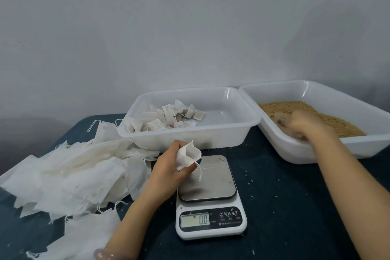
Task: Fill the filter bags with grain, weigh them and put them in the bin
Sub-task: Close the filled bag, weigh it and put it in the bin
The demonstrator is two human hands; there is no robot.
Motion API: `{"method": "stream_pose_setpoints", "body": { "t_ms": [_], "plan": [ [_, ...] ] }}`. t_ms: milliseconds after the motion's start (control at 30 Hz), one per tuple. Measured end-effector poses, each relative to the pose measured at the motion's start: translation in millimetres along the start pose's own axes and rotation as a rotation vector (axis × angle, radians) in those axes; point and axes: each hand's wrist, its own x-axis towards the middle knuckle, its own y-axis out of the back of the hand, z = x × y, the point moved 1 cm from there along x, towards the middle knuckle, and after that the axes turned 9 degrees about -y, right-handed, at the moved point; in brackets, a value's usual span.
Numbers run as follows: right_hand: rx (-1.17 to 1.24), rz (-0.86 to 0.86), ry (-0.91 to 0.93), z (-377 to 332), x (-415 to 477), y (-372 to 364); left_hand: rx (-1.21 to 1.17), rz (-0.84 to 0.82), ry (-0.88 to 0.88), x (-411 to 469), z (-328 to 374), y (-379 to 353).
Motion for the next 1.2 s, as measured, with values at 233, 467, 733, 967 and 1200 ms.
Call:
{"method": "stream_pose_setpoints", "body": {
  "t_ms": [233,467,733,967,1200],
  "plan": [
    [-0.110,-0.079,0.018,6,-3,-9,-0.018,-0.022,-0.015,0,-4,-3],
    [-0.104,0.076,-0.042,11,-1,-3,-0.013,-0.039,-0.036,-1,-6,-3],
    [-0.097,-0.051,0.006,7,-1,-5,-0.009,-0.034,-0.035,-2,-5,-2],
    [0.321,-0.100,-0.057,11,14,-4,0.012,-0.044,-0.048,-2,-5,-4],
    [0.444,0.079,0.008,18,13,-5,-0.006,-0.015,-0.041,-3,-1,-2]
  ]
}}
